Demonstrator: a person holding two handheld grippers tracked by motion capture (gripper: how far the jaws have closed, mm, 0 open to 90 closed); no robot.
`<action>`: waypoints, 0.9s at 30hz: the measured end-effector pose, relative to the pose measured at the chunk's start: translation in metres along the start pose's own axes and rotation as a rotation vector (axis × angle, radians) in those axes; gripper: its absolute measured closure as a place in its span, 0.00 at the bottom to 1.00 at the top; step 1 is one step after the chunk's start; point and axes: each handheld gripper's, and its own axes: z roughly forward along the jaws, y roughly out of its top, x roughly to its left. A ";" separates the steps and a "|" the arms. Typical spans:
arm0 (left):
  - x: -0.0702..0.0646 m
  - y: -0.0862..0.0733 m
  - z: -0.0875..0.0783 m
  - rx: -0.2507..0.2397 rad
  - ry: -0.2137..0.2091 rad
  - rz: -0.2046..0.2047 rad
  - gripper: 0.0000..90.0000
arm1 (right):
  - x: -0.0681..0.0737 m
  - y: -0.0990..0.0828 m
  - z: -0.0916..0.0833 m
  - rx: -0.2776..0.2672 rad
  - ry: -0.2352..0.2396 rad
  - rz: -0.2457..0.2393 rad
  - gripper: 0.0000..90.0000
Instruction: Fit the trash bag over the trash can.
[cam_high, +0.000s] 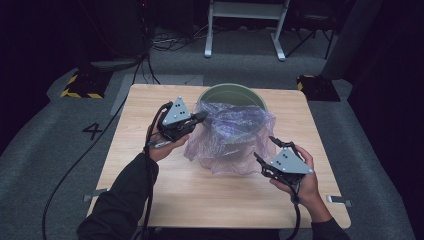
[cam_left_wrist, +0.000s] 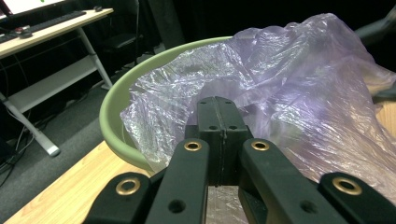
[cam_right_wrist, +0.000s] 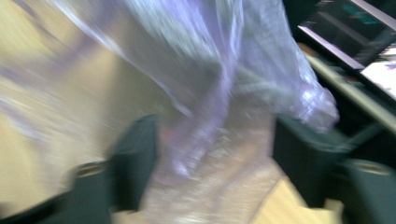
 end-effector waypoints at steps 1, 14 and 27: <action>0.000 0.000 0.000 0.003 0.001 0.006 1.00 | -0.001 -0.002 0.004 -0.001 0.006 0.011 0.68; -0.001 0.007 -0.015 -0.018 0.011 -0.057 0.24 | -0.031 0.029 0.010 -0.078 -0.004 0.059 1.00; -0.070 0.027 -0.016 0.048 -0.065 0.070 0.17 | -0.049 0.068 0.017 -0.001 -0.005 0.066 1.00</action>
